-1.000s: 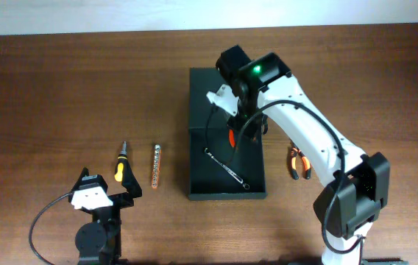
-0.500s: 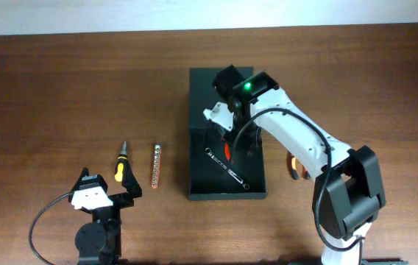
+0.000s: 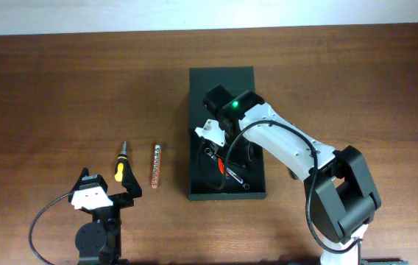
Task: Pack container
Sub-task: 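Carry the red pliers with the right gripper over the green box, then lower the red pliers into the box and open the right gripper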
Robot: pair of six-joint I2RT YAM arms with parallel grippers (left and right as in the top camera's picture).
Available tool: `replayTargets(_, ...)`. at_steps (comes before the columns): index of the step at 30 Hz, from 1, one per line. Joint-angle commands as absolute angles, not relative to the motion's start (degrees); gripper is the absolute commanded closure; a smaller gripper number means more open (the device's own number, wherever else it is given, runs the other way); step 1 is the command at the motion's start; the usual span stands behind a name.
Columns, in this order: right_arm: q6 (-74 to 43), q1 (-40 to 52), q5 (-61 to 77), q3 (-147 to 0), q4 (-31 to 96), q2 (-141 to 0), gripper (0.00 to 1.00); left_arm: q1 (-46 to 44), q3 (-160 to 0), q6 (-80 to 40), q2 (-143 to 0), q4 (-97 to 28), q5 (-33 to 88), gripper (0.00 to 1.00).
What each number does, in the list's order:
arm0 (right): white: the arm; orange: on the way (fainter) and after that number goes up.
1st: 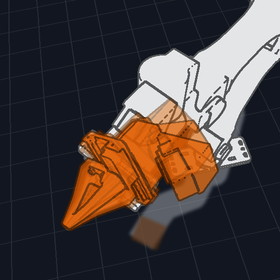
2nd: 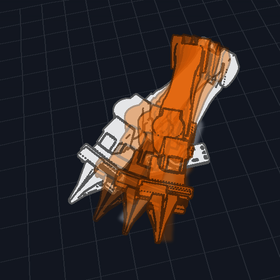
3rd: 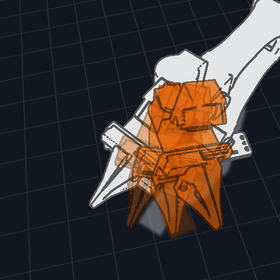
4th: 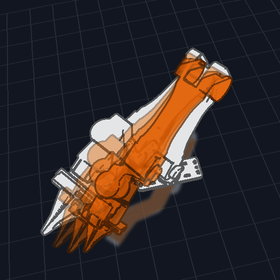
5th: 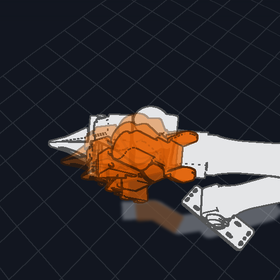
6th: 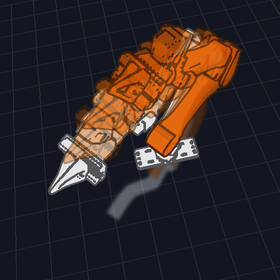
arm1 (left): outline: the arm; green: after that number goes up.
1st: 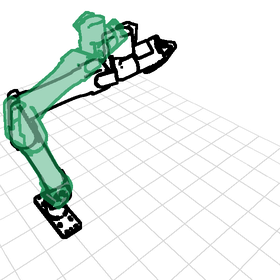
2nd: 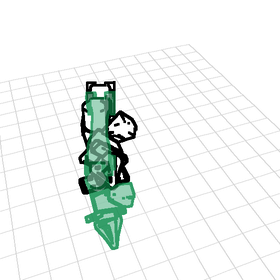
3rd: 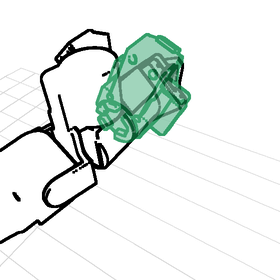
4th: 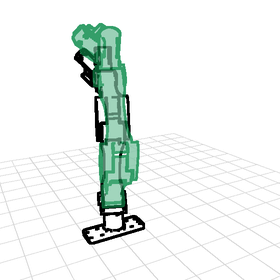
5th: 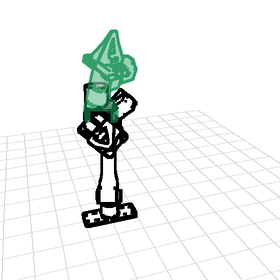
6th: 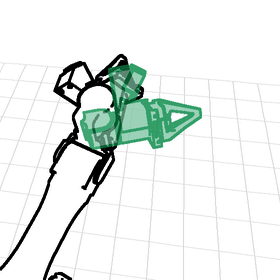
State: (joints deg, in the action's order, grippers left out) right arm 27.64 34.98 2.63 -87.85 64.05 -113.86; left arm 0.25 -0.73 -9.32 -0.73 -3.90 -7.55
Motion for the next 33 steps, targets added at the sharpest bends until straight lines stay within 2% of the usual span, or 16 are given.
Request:
replayTargets(1, 28.3, 35.2, 2.7, -85.6, 62.8, -114.0, 0.96, 0.5, -0.5, -9.6, -0.3, -3.9, -7.3, 0.01)
replayTargets(13, 28.3, 35.2, 2.8, -82.9, 59.9, -114.0, 0.95, 0.6, -0.5, -9.6, -0.3, -3.9, -7.3, 0.01)
replayTargets(19, 28.3, 35.2, 2.8, -82.9, 59.0, -114.0, 0.81, 0.6, -0.5, -9.6, -0.3, -3.9, -7.3, 0.01)
replayTargets(26, 28.3, 35.2, 2.6, -82.9, 58.7, -114.0, 0.73, 0.5, -0.5, -9.6, -0.3, -3.9, -7.3, 0.01)
replayTargets(29, 28.0, 35.2, 0.4, -83.0, 58.0, -114.0, 0.59, 0.5, -0.5, -9.6, -0.3, -3.9, -7.3, 0.01)
replayTargets(30, 27.7, 35.2, -0.7, -83.5, 58.0, -114.0, 0.5, 0.5, -0.5, -9.6, -0.3, -3.9, -7.3, 0.01)
replayTargets(33, 23.3, 35.2, -4.5, -86.5, 58.4, -114.0, 0.33, 0.6, -0.5, -9.6, -0.3, -3.9, -7.3, 0.01)
